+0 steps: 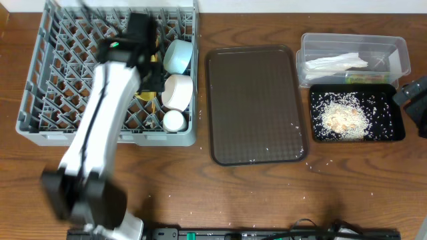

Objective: Sort waste into correct bins and load items into the dishwasher

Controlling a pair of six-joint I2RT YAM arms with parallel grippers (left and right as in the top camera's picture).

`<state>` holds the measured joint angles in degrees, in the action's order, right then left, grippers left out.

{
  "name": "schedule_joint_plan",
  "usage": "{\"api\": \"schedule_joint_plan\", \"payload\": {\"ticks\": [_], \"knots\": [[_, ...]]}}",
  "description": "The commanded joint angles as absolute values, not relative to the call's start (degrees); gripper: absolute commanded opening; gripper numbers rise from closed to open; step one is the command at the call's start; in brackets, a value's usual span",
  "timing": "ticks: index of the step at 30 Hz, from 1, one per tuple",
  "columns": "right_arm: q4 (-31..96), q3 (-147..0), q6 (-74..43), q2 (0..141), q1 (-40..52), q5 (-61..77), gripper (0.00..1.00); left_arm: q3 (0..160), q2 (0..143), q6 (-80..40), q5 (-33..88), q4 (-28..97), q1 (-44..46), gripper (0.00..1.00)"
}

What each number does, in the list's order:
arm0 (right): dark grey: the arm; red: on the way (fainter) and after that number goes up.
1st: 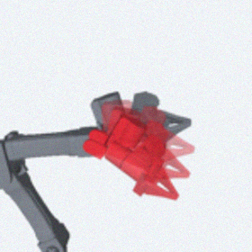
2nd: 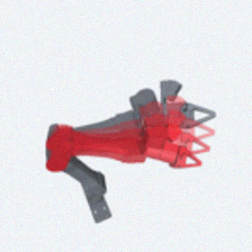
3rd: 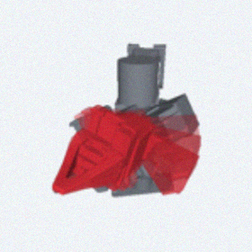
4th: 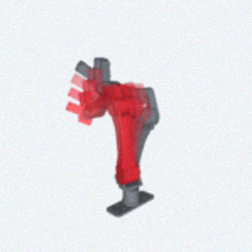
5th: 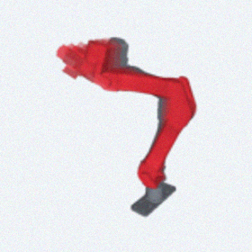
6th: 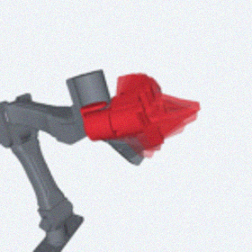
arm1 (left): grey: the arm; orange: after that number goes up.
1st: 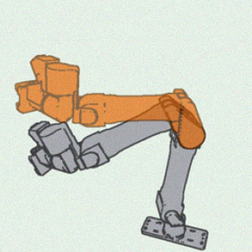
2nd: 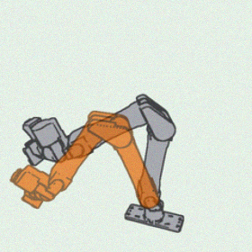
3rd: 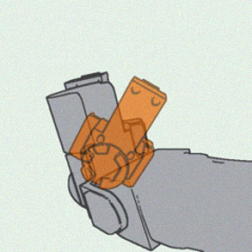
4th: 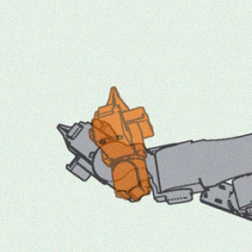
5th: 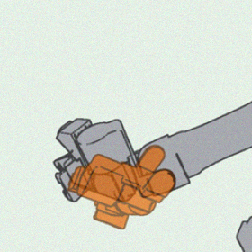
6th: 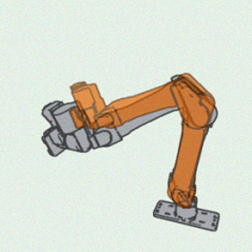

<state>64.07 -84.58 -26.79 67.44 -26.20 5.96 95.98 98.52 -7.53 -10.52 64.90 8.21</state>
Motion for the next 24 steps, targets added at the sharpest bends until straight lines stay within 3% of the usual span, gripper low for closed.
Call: {"api": "schedule_joint_plan", "payload": {"ticks": [1,9,16,20,24], "knots": [[64.1,-84.7,-27.4,67.4,-26.8,6.0,0.99,96.9,88.9,-11.8,-6.9,68.6,7.7,0.79],[64.1,-84.7,-27.4,67.4,-26.8,6.0,0.99,90.8,72.9,-16.4,-5.5,74.6,7.9,0.8],[64.1,-84.7,-27.4,67.4,-26.8,6.0,0.99,69.6,52.2,-26.2,-5.5,66.2,7.8,0.81],[64.1,-84.7,-27.4,67.4,-26.8,6.0,0.99,61.7,41.5,-32.3,-5.2,65.1,7.8,0.9],[64.1,-84.7,-27.4,67.4,-26.8,6.0,0.99,60.2,35.7,-32.7,-6.9,69.3,7.8,0.91]]}}
